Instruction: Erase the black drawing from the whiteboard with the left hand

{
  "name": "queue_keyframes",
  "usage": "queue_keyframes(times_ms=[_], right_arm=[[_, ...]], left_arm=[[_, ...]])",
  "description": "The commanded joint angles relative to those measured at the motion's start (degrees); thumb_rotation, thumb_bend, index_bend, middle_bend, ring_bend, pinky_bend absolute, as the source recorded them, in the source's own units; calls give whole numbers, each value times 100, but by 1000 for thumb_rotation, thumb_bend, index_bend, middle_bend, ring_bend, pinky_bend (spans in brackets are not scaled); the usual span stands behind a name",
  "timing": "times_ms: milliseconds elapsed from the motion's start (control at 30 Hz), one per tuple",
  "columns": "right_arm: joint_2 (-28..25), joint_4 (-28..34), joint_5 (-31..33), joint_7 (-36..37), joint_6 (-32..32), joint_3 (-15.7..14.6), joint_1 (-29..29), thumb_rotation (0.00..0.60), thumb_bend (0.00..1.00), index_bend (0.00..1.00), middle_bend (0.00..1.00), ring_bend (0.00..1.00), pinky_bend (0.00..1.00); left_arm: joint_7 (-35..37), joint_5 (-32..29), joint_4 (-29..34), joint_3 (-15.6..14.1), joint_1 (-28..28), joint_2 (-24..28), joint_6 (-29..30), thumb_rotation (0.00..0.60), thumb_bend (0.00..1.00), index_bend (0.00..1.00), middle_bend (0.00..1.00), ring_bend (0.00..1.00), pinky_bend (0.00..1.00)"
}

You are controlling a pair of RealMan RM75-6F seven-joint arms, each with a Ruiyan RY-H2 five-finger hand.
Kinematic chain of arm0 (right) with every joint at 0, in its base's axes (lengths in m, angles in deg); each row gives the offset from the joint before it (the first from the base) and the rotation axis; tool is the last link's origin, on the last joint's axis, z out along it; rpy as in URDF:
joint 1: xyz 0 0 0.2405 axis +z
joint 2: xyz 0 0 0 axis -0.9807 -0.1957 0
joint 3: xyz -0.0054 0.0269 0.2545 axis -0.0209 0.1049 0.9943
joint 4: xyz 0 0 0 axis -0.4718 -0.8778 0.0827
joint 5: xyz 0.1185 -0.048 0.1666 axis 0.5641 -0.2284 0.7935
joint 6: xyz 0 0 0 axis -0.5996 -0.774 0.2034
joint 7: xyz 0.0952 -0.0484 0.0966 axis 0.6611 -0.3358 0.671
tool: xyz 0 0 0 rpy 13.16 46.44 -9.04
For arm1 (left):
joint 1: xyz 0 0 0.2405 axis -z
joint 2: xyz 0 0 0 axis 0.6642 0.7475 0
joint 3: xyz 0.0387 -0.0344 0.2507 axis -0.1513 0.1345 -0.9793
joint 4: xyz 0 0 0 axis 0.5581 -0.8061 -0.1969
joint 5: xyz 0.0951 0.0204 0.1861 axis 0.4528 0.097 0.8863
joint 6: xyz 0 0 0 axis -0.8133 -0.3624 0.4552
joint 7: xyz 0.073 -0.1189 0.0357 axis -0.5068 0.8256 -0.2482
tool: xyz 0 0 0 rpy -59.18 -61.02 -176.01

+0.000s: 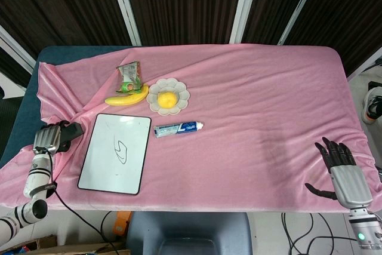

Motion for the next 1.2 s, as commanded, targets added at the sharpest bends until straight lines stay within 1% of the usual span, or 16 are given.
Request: queue_keyframes(times_ms=[33, 67, 133, 300, 400, 533, 700, 733, 800, 833, 867, 900, 933, 1000, 1067, 1200], right_arm=[[-2, 5, 0, 4, -13, 0, -7, 600, 306, 0, 0, 0, 0], [-6, 6, -10, 14, -28, -2, -12, 600, 305, 0, 0, 0, 0], [-4, 0, -10, 19, -46, 2, -19, 600, 305, 0, 0, 0, 0], [-4, 2, -22, 23, -68, -9, -36, 600, 305, 0, 0, 0, 0], [-5, 5, -23, 26, -69, -11, -38, 600, 305, 0, 0, 0, 0], [-7, 11, -15, 15, -49, -13, -32, 600, 305, 0, 0, 0, 0], [-18, 14, -15, 25, -30, -17, -26, 600, 305, 0, 0, 0, 0], [-20, 15, -17, 28, -31, -17, -26, 600, 305, 0, 0, 0, 0], [-24, 17, -19, 35, -36, -19, -29, 600, 305, 0, 0, 0, 0], [-25, 19, -22, 37, -37, -20, -29, 600, 305, 0, 0, 0, 0], [-28, 23, -32, 40, -39, -24, -29, 600, 305, 0, 0, 0, 0], [-30, 23, -35, 42, -36, -26, -28, 600, 305, 0, 0, 0, 0], [-30, 20, -36, 42, -31, -27, -26, 600, 305, 0, 0, 0, 0], [-27, 19, -39, 37, -25, -32, -25, 600, 305, 0, 0, 0, 0], [-23, 19, -41, 26, -18, -34, -22, 600, 305, 0, 0, 0, 0], [-20, 29, -68, 15, -17, -50, -22, 600, 305, 0, 0, 0, 0]], left_arm=[[-47, -29, -12, -15, 16, 11, -44, 600, 432, 440, 481, 406, 270], [-77, -46, -12, -25, 19, 17, -51, 600, 437, 476, 515, 431, 282], [-112, -76, -5, -41, 24, 29, -80, 600, 438, 489, 527, 439, 294], [-128, -161, -2, -69, 62, 65, -254, 600, 432, 466, 505, 436, 300], [-116, -179, -24, -73, 85, 52, -300, 600, 427, 439, 490, 427, 300], [-85, -144, -83, -88, 107, 24, -310, 600, 426, 431, 485, 422, 301], [-111, -275, -159, -113, 147, 48, -507, 600, 425, 391, 473, 417, 328], [-99, -295, -179, -110, 154, 53, -538, 600, 425, 390, 473, 418, 350], [-56, -291, -241, -88, 154, 33, -490, 600, 433, 420, 495, 441, 460], [-33, -258, -253, -72, 142, 16, -398, 600, 446, 442, 518, 467, 511], [31, -195, -217, -39, 108, 5, -237, 600, 478, 481, 561, 517, 585], [109, -124, -150, -9, 75, 17, -105, 600, 511, 507, 592, 553, 626], [194, -27, -64, 16, 35, 46, 38, 600, 580, 548, 638, 607, 683], [432, 274, 293, 49, -100, 206, 418, 600, 679, 592, 683, 652, 729], [672, 596, 755, 58, -255, 438, 777, 600, 722, 609, 704, 670, 748], [922, 1149, 1745, -45, -524, 945, 1262, 600, 752, 615, 712, 677, 757]])
